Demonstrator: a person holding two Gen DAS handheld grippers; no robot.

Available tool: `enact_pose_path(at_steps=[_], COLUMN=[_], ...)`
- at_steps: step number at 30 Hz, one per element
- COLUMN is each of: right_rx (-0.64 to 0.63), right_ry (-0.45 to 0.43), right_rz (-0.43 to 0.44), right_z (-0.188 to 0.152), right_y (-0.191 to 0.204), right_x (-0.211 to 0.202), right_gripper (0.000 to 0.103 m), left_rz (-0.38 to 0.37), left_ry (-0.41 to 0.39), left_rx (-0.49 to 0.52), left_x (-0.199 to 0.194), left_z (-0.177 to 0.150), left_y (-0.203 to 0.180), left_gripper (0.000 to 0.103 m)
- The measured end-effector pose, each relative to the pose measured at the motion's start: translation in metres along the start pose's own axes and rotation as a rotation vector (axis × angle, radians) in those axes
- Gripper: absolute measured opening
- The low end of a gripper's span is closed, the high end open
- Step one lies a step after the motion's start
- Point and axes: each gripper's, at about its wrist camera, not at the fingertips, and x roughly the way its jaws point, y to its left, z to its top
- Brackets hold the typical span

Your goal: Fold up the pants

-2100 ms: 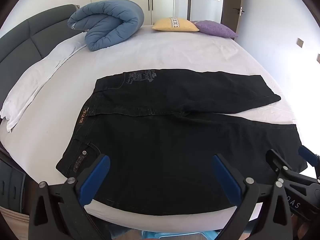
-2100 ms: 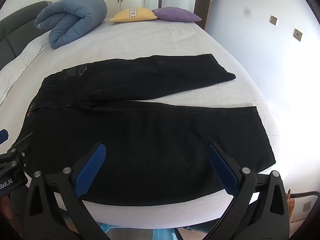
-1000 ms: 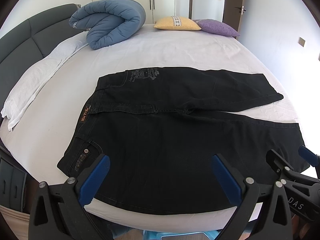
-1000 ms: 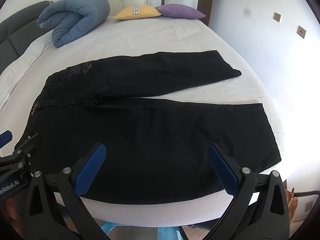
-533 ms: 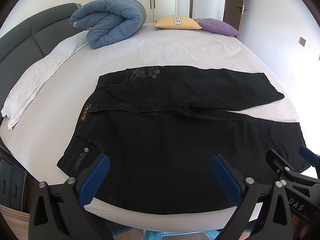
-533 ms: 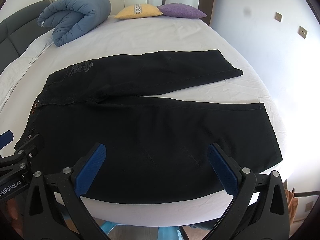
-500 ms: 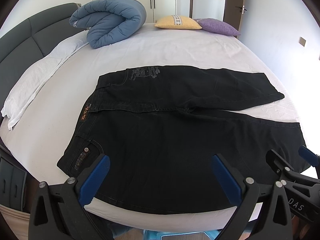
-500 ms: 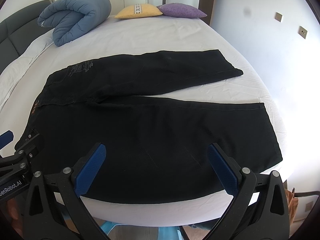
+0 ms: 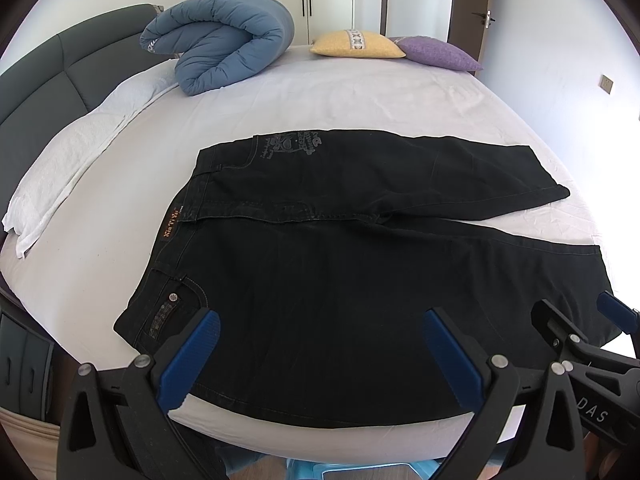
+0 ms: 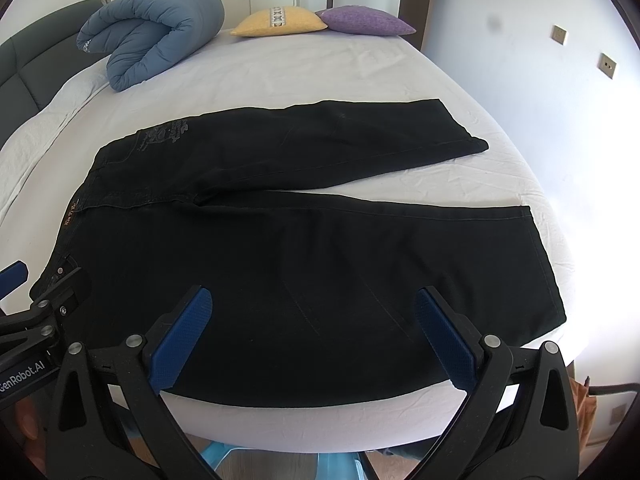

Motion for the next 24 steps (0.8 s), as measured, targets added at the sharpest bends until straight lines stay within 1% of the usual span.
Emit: enact_pose_path(at_steps=[24], right_rx=[-0.017], right_ry=[0.006], right_rz=[0.015], right_z=[0.0061], right_y=[0.0025], right_x=[0.0037], right_gripper=[0.103], left_rz=[0.005], left_ry=[-0.004], left_rx=[0.004], left_x=[0.0050], left_z=[-0.0018], left_y=[0.0052], left_gripper=[0.103])
